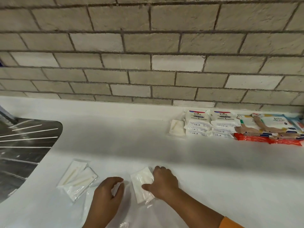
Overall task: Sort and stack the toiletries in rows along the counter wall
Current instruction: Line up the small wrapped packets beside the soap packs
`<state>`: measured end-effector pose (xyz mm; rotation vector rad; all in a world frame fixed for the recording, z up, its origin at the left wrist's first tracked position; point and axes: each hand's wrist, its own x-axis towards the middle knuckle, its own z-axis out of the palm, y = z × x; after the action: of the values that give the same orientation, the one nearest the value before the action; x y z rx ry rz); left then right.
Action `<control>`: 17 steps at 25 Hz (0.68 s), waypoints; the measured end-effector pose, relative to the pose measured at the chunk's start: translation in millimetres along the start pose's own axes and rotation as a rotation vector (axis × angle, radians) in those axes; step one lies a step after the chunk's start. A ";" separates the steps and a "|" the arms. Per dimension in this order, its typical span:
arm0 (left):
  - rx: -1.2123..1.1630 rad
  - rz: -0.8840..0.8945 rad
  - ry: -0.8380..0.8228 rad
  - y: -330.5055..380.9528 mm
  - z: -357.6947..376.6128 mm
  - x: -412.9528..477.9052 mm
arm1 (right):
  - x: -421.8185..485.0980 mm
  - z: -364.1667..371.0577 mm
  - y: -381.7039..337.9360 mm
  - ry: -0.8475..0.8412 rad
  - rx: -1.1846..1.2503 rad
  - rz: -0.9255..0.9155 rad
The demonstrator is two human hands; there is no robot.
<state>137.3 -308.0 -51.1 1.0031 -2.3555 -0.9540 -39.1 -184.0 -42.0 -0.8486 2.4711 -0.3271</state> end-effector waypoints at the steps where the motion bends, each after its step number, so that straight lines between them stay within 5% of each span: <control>1: 0.007 -0.002 0.003 -3.3 -2.0 -2.6 | -1.5 0.1 -0.1 0.003 0.026 0.004; 10: 0.020 -0.093 -0.008 -8.1 -14.9 -9.7 | -5.1 -6.0 20.9 -0.027 0.728 0.093; 17: 0.214 -0.025 -0.389 8.7 -19.2 -7.1 | -8.9 -9.9 29.8 -0.092 1.166 0.171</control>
<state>149.3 -306.5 -32.4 0.9992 -2.8227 -0.9964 -53.4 -154.7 -41.4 -0.1319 1.7526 -1.4106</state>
